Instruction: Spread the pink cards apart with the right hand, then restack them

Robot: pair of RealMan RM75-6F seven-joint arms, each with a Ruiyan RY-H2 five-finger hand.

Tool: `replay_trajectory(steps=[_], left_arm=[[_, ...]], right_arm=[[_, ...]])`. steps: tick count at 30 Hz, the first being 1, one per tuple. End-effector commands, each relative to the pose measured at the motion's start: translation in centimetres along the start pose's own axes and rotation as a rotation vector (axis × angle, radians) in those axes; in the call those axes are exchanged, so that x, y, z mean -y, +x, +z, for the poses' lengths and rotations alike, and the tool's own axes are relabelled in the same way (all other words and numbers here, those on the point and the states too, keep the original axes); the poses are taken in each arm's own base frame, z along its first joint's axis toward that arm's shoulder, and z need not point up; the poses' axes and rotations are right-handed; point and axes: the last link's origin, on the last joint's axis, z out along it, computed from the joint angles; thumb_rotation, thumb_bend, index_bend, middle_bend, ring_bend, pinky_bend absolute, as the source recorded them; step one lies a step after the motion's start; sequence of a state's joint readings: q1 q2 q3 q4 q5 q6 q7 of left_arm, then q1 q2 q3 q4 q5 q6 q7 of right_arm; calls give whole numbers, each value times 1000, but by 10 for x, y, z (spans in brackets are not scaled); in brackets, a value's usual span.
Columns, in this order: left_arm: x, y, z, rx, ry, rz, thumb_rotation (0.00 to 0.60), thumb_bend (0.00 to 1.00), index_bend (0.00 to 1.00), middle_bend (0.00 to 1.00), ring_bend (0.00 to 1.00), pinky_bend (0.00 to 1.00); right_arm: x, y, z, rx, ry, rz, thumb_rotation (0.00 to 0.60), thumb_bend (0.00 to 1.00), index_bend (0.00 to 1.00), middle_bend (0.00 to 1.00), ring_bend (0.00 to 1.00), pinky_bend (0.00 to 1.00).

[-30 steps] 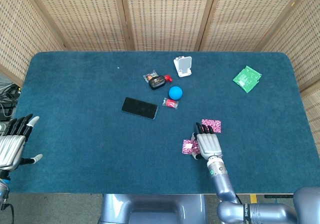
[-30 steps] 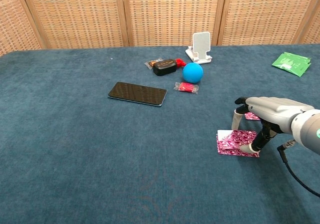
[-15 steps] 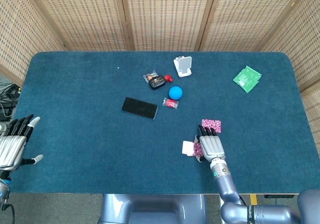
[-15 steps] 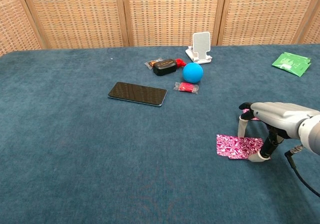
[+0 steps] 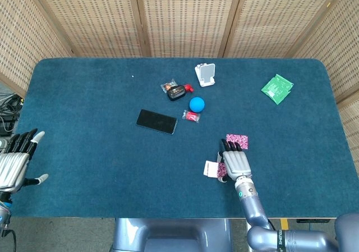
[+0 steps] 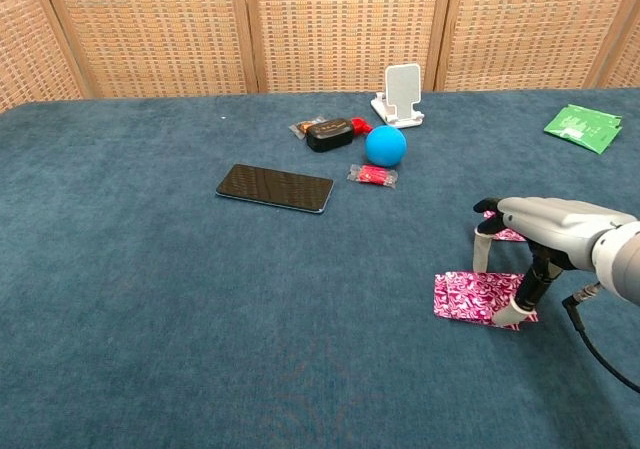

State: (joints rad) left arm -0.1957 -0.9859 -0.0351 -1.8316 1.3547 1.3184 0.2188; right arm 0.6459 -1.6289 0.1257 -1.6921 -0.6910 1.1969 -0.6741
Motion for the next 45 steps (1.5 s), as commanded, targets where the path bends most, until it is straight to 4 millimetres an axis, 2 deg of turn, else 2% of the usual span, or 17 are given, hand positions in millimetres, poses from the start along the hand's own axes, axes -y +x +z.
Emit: replay_trajectory(steps=[1, 16, 22, 24, 26, 29, 33, 37, 45], left_arm=[[0, 0, 0, 0, -1, 0, 600, 0, 0, 0, 0, 0], [0, 0, 0, 0, 1, -1, 600, 0, 0, 0, 0, 0], [1, 0, 0, -2, 3, -2, 600, 0, 0, 0, 0, 0], [1, 0, 0, -2, 4, -2, 600, 0, 0, 0, 0, 0], [0, 0, 0, -2, 1, 0, 600, 0, 0, 0, 0, 0], [0, 0, 0, -1, 2, 2, 600, 0, 0, 0, 0, 0], [-1, -1, 1, 0, 3, 5, 600, 0, 0, 0, 0, 0], [-2, -3, 2, 7, 4, 10, 600, 0, 0, 0, 0, 0], [-1, -4, 5, 14, 20, 13, 600, 0, 0, 0, 0, 0]], right_arm=[[0, 0, 0, 3, -1, 1, 600, 208, 456, 0, 0, 0], [3, 3, 0, -7, 19, 21, 600, 195, 411, 0, 0, 0], [2, 23, 4, -66, 19, 62, 600, 195, 411, 0, 0, 0], [-3, 31, 8, -99, 10, 57, 600, 195, 411, 0, 0, 0], [-19, 43, 19, -151, -31, 30, 600, 195, 411, 0, 0, 0], [-35, 46, 32, -166, -75, 15, 600, 195, 411, 0, 0, 0], [-46, 45, 43, -147, -111, 35, 600, 195, 403, 0, 0, 0], [-51, 44, 55, -138, -139, 29, 600, 195, 399, 0, 0, 0], [-49, 37, 73, -112, -165, 23, 600, 195, 393, 0, 0, 0]])
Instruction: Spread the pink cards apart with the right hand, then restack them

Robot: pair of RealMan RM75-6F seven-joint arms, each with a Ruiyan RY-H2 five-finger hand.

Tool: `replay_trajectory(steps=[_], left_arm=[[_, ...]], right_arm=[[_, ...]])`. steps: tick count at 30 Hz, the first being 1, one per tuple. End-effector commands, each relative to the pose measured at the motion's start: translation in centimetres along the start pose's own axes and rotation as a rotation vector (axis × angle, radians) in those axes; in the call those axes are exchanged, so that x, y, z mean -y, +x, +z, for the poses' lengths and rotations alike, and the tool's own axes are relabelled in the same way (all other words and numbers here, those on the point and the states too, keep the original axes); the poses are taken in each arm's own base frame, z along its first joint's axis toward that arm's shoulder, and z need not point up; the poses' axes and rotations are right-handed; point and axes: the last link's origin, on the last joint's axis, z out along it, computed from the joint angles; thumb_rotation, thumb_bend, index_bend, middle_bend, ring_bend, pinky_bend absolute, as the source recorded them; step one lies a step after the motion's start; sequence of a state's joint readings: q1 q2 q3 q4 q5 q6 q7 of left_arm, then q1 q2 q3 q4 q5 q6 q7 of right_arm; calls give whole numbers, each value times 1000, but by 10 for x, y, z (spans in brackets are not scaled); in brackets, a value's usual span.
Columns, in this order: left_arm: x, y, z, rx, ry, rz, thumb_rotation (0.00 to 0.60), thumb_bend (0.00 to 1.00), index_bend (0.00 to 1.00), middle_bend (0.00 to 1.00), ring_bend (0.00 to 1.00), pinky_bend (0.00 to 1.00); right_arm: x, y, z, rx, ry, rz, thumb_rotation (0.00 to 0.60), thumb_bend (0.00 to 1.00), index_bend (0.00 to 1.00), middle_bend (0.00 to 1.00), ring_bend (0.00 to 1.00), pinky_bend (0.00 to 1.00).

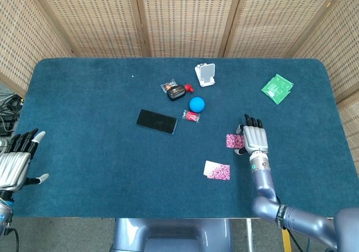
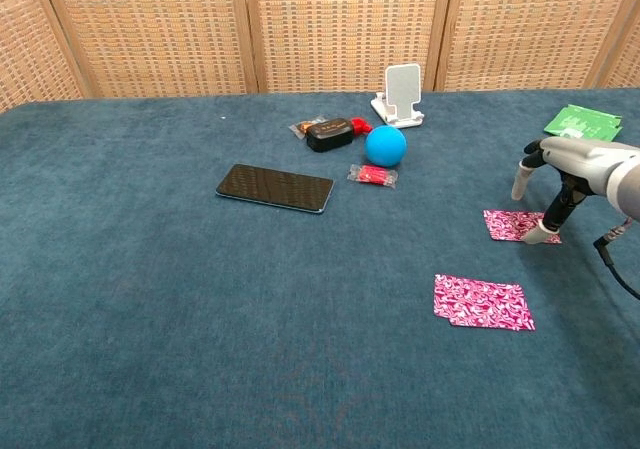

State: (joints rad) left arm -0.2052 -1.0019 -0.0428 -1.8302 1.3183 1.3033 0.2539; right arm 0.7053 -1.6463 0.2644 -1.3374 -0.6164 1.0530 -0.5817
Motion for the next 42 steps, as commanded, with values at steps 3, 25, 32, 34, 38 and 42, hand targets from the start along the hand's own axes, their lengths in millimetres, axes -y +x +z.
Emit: replay_trajectory(steps=[3, 25, 32, 34, 38, 42], left_arm=[[0, -1, 2, 6, 4, 3, 600, 0, 0, 0, 0, 0], [-2, -4, 6, 19, 11, 11, 600, 0, 0, 0, 0, 0], [-3, -4, 5, 17, 8, 10, 600, 0, 0, 0, 0, 0], [-3, -4, 5, 18, 7, 9, 600, 0, 0, 0, 0, 0], [-4, -3, 4, 16, 3, 7, 600, 0, 0, 0, 0, 0], [-4, -2, 4, 14, -3, 5, 600, 0, 0, 0, 0, 0]], right_arm=[[5, -6, 6, 19, -1, -8, 600, 194, 382, 0, 0, 0], [-2, -14, 20, 60, -43, -22, 600, 231, 465, 0, 0, 0], [-1, -13, 16, 34, -21, -22, 600, 336, 568, 3, 0, 0], [-1, -12, 15, 33, -17, -21, 600, 338, 578, 12, 0, 0], [1, -9, 11, 28, -9, -13, 600, 338, 575, 19, 0, 0], [8, -2, 4, 18, 6, -9, 600, 338, 572, 28, 0, 0]])
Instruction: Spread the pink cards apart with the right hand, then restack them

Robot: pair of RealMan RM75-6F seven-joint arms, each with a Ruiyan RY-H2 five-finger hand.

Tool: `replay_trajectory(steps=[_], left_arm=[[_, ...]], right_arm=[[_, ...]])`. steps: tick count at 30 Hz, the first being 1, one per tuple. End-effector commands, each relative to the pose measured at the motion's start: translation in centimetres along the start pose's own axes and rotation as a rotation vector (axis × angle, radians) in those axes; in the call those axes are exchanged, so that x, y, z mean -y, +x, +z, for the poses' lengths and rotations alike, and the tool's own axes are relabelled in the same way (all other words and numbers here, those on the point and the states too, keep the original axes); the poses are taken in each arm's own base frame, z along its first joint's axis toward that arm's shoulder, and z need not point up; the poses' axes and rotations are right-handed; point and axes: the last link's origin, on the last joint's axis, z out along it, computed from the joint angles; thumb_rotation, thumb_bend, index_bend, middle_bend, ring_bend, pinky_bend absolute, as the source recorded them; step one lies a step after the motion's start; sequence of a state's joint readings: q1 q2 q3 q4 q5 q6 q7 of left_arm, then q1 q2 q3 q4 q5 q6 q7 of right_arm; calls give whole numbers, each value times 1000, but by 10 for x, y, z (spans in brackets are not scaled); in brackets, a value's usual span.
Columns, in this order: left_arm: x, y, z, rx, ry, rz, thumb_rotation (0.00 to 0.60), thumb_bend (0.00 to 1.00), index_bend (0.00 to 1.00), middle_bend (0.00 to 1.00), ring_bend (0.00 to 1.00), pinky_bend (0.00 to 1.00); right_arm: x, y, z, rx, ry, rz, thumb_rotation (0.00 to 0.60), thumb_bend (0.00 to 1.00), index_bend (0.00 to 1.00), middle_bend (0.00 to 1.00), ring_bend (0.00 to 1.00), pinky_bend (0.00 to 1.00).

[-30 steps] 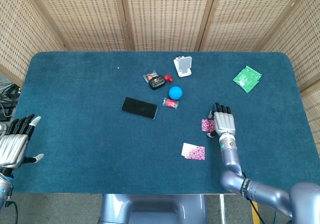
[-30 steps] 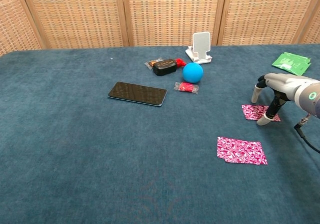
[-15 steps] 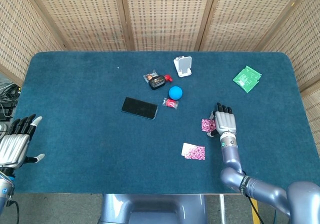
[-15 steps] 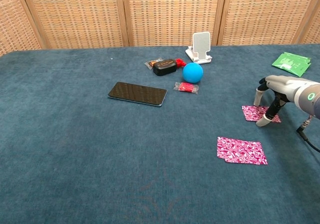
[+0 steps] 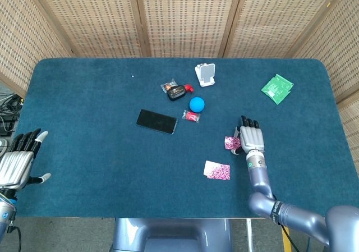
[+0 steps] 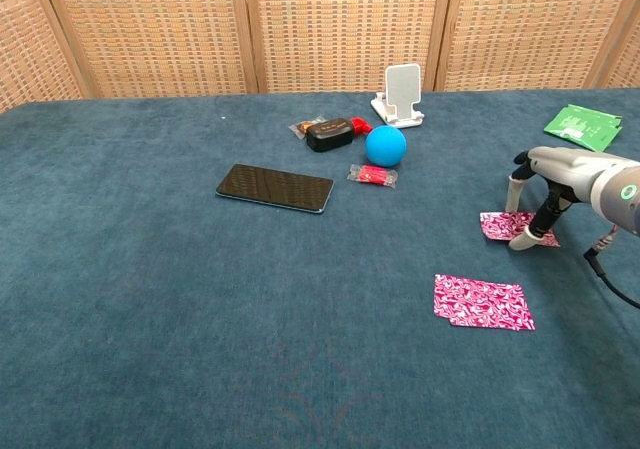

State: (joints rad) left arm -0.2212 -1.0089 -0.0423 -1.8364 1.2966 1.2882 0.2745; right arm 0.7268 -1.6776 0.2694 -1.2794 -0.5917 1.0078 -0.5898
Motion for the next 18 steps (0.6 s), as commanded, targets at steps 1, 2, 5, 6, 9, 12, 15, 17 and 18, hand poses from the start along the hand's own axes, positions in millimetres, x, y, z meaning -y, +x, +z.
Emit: replay_trajectory(steps=[1, 2, 5, 6, 9, 12, 15, 17, 18], left_arm=[[0, 0, -1, 1, -4, -1, 600, 0, 0, 0, 0, 0], [0, 0, -1, 2, -6, 0, 600, 0, 0, 0, 0, 0], [1, -1, -1, 9, -15, 4, 600, 0, 0, 0, 0, 0], [0, -1, -1, 11, -18, 6, 600, 0, 0, 0, 0, 0], [0, 0, -2, 8, -26, 6, 600, 0, 0, 0, 0, 0], [0, 0, -3, 7, -29, 4, 600, 0, 0, 0, 0, 0], [1, 1, -3, 7, -31, 2, 600, 0, 0, 0, 0, 0], [1, 1, -4, 6, -30, 1, 600, 0, 0, 0, 0, 0], [1, 1, -4, 6, -30, 0, 600, 0, 0, 0, 0, 0]], right_arm=[[5, 7, -8, -11, 11, -2, 600, 337, 572, 30, 0, 0], [8, 8, -10, -10, 17, 0, 600, 338, 572, 32, 0, 0], [14, 10, -20, 0, 27, 15, 600, 338, 572, 49, 0, 7], [17, 11, -24, 6, 30, 21, 600, 338, 572, 55, 0, 13], [27, 9, -39, 35, 40, 47, 600, 338, 574, 62, 0, 27], [33, 6, -48, 68, 48, 61, 600, 338, 575, 66, 0, 42], [40, 1, -59, 92, 69, 54, 600, 339, 578, 66, 0, 45], [46, -6, -67, 107, 93, 40, 600, 339, 579, 66, 0, 46], [47, -7, -69, 110, 98, 35, 600, 339, 581, 66, 0, 48]])
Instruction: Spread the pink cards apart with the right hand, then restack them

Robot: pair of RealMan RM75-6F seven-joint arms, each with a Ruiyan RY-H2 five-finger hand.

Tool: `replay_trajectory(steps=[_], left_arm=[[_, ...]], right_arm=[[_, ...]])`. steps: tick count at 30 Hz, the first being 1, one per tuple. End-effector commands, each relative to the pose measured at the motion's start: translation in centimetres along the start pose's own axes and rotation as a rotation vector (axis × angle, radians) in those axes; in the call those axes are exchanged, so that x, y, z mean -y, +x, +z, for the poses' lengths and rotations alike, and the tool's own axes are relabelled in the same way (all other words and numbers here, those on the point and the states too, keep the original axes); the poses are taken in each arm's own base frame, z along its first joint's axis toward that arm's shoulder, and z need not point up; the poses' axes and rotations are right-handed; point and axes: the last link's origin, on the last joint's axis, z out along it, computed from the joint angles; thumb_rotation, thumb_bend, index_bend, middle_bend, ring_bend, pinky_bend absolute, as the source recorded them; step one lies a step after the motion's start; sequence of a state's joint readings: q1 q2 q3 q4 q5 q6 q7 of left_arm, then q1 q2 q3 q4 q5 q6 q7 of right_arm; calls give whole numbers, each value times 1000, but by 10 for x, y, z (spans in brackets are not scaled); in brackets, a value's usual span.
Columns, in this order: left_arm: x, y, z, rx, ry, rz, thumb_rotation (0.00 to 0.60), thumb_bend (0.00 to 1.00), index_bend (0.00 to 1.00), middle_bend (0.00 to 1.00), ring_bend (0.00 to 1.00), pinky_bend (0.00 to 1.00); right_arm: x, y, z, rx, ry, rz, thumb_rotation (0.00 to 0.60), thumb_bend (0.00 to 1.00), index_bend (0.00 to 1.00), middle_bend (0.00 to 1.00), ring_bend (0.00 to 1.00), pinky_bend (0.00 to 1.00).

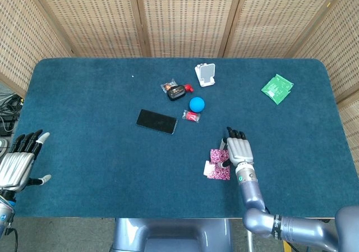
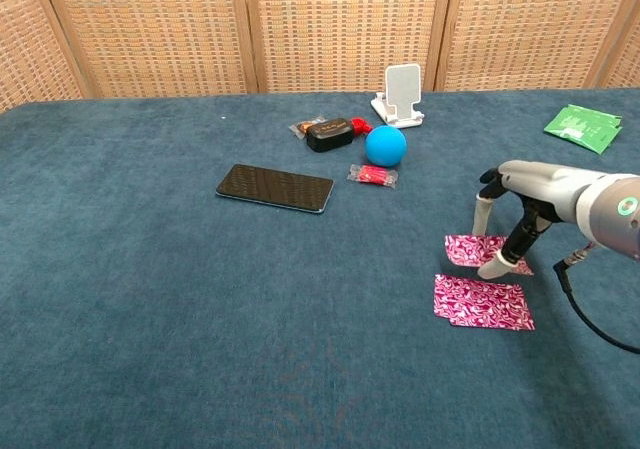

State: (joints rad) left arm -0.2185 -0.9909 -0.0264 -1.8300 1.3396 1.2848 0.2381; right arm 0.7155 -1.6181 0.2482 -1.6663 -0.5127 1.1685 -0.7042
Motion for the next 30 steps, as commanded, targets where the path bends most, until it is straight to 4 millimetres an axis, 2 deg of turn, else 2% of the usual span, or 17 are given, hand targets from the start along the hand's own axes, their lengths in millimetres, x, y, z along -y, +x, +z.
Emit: replay_trajectory(steps=[1, 9, 30], left_arm=[[0, 0, 0, 0, 0, -1, 600, 0, 0, 0, 0, 0], [-1, -1, 0, 7, 0, 4, 600, 0, 0, 0, 0, 0], [-1, -1, 0, 7, 2, 3, 600, 0, 0, 0, 0, 0]], right_arm=[[4, -9, -10, 16, 18, -26, 600, 339, 582, 66, 0, 49], [3, -21, -20, 26, 34, -59, 600, 338, 583, 66, 0, 82], [6, -33, -23, 28, 59, -70, 600, 338, 582, 68, 0, 96]])
